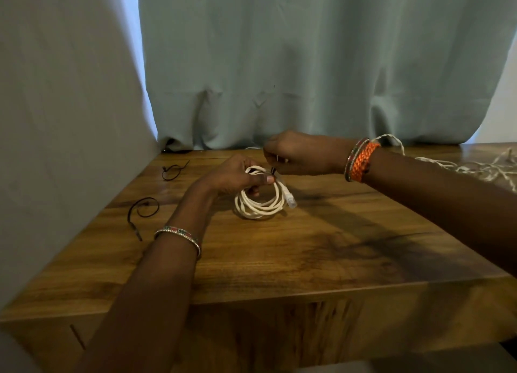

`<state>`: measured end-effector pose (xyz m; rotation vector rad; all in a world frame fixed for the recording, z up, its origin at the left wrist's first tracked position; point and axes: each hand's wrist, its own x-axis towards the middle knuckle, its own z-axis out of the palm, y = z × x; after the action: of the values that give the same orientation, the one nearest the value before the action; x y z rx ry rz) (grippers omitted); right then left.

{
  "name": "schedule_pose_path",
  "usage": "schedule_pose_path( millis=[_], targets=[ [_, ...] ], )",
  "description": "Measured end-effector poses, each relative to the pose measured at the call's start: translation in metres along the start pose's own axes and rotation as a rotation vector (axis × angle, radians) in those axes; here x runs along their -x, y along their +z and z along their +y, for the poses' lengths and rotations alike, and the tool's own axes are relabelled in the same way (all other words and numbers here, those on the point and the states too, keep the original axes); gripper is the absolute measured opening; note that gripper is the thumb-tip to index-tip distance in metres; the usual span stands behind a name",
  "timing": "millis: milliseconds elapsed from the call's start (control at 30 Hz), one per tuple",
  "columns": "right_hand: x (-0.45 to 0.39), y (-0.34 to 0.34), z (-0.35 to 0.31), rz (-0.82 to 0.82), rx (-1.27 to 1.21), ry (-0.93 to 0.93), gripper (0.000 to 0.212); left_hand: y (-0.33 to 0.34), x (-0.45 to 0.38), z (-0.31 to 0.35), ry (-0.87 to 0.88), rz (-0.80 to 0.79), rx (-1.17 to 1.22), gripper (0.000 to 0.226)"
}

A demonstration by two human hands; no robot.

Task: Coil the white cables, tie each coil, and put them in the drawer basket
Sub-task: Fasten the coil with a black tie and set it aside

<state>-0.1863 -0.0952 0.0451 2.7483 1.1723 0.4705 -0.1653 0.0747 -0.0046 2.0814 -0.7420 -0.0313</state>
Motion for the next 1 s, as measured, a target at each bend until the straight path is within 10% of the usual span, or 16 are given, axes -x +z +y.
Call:
schedule_pose_path(
  millis=[400,1000],
  targets=[
    [0.022,0.001,-0.005,-0.008,0.403,-0.277,0.02,0.002,0.003,0.005,0.021,-0.028,0.009,0.013],
    [0.014,0.008,0.003,0.094,-0.637,0.34,0.015,0.003,-0.004,-0.005,-0.028,0.005,0.001,0.005]
  ],
)
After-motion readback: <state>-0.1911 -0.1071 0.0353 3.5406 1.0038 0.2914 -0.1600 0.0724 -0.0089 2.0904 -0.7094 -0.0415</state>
